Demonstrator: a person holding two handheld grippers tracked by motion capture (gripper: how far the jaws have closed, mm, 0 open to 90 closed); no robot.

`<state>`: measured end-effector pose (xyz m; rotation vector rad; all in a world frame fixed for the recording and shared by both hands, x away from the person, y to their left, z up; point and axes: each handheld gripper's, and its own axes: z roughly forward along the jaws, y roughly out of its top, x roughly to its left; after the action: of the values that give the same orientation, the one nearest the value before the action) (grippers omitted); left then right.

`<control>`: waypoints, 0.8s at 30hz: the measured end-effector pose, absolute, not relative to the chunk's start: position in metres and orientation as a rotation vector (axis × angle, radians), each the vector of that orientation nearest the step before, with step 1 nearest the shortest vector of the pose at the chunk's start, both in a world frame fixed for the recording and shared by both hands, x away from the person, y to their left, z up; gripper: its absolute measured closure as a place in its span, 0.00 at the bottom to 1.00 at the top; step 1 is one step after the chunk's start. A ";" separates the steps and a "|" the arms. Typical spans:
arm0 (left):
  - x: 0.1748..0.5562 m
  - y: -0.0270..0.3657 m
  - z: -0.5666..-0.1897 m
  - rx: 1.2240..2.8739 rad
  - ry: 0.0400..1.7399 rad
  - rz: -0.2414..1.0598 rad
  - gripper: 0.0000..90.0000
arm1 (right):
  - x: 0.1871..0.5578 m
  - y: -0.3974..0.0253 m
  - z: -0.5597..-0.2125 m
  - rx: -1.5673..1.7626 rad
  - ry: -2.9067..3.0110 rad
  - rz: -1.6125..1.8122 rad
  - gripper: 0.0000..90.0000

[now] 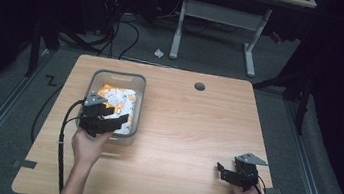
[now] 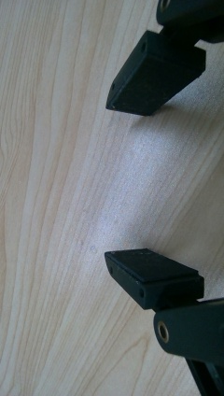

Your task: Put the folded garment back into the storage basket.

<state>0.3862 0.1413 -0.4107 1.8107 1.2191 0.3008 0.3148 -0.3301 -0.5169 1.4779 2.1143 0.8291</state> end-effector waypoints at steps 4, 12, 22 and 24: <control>0.382 0.138 -0.409 1.796 1.207 0.286 0.42 | 0.315 -0.330 -0.517 1.478 2.114 0.829 0.26; 0.377 0.128 -0.409 1.799 1.179 0.281 0.41 | 0.315 -0.330 -0.517 1.478 2.114 0.829 0.26; 0.371 0.118 -0.417 1.798 1.161 0.263 0.40 | 0.315 -0.330 -0.517 1.478 2.113 0.830 0.26; 0.369 0.117 -0.417 1.795 1.155 0.266 0.40 | 0.315 -0.330 -0.517 1.479 2.113 0.830 0.26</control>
<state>0.3693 0.1167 -0.4172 1.7952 1.1553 0.2663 0.3146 -0.3300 -0.5169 1.4785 2.1134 0.8296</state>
